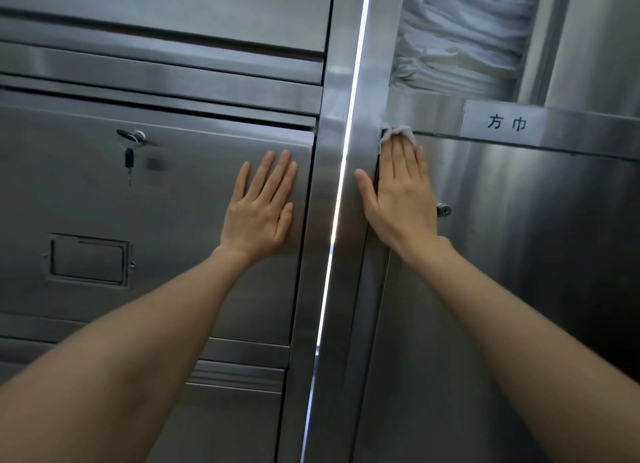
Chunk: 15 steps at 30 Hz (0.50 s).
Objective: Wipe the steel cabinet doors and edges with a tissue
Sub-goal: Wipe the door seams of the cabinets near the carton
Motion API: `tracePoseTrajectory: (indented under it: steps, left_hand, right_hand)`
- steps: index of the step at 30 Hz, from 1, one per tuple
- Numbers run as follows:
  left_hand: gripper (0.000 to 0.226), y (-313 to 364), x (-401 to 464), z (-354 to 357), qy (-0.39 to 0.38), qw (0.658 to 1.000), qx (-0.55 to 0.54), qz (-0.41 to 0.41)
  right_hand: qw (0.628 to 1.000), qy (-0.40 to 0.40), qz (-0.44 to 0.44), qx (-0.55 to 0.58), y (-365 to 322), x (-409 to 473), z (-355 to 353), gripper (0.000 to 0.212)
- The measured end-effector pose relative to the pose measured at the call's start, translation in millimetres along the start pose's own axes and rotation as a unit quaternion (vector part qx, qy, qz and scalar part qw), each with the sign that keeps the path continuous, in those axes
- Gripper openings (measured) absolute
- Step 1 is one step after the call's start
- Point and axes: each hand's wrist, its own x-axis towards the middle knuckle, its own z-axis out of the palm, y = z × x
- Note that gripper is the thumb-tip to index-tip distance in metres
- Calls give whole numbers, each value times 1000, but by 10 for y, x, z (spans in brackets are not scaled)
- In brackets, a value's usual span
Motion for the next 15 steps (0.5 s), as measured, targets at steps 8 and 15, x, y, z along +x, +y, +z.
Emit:
tracePoseTrajectory:
  steps: [8, 15]
  left_hand:
    - [62, -17, 3, -3, 6, 1000, -2, -2]
    - [62, -18, 2, -17, 11, 1000, 0, 4]
  right_hand:
    - [999, -46, -28, -1, -99, -938, 147, 73]
    - [1000, -13, 17, 21, -118, -235, 56, 78]
